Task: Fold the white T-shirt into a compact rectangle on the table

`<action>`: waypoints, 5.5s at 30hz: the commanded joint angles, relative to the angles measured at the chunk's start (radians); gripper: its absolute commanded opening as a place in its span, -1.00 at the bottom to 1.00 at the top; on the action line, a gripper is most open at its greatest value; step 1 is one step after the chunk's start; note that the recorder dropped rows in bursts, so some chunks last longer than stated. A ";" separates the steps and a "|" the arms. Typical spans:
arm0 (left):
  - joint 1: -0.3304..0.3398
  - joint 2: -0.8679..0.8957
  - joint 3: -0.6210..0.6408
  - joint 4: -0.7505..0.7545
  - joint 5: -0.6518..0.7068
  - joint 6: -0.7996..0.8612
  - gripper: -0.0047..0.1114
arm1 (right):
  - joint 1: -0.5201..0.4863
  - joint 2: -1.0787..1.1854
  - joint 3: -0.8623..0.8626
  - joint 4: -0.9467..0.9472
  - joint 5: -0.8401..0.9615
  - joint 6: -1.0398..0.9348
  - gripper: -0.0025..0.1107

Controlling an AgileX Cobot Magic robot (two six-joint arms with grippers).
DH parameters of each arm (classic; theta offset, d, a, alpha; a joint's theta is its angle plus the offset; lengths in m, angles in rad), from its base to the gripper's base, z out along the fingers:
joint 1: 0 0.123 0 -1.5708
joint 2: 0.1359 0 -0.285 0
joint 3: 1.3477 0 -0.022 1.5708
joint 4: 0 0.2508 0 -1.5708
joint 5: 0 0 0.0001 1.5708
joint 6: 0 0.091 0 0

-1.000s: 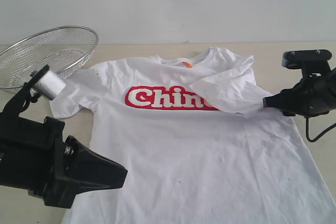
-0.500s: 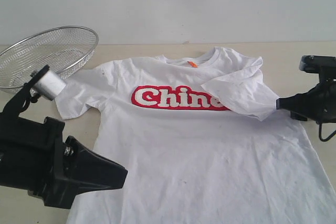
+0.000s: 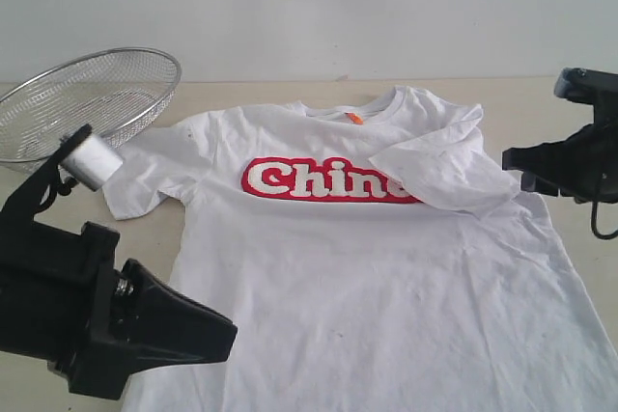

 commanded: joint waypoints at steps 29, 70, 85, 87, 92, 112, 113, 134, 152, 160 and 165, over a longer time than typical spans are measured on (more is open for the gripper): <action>0.045 0.064 0.033 0.050 -0.748 -0.555 -0.84 | 0.550 -0.216 0.174 0.005 0.110 0.136 -0.96; 0.208 0.660 -0.277 -0.009 -0.951 -0.921 -0.04 | 0.550 -0.216 0.176 -0.006 0.086 0.019 -0.96; 0.208 0.757 -0.361 0.030 -0.919 -0.946 -0.04 | 0.550 -0.216 0.176 -0.006 0.091 0.019 -0.96; 0.208 0.757 -0.369 0.030 -0.919 -0.946 -0.04 | 0.550 -0.216 0.176 -0.006 0.090 0.019 -0.96; 0.208 0.761 -0.370 0.030 -0.930 -0.940 -0.04 | 0.550 -0.216 0.176 -0.006 0.087 0.019 -0.96; 0.208 0.825 -0.370 0.119 -0.940 -0.938 -0.84 | 0.550 -0.216 0.176 -0.006 0.077 0.016 -0.96; 0.208 0.825 -0.370 0.133 -0.937 -0.938 -0.84 | 0.550 -0.216 0.176 -0.006 0.077 0.016 -0.96; 0.207 0.737 -0.531 0.265 -0.784 -0.888 -0.84 | 0.550 -0.216 0.176 -0.006 0.060 0.016 -0.96; 0.087 0.830 -0.666 0.299 -0.754 -0.835 -0.84 | 0.550 -0.216 0.176 -0.004 0.061 0.018 -0.96; 0.046 0.866 -0.714 0.299 -0.725 -0.777 -0.84 | 0.550 -0.216 0.176 -0.003 0.046 0.019 -0.96; 0.041 0.890 -0.714 0.299 -0.709 -0.754 -0.84 | 0.550 -0.216 0.176 0.005 0.041 0.029 -0.96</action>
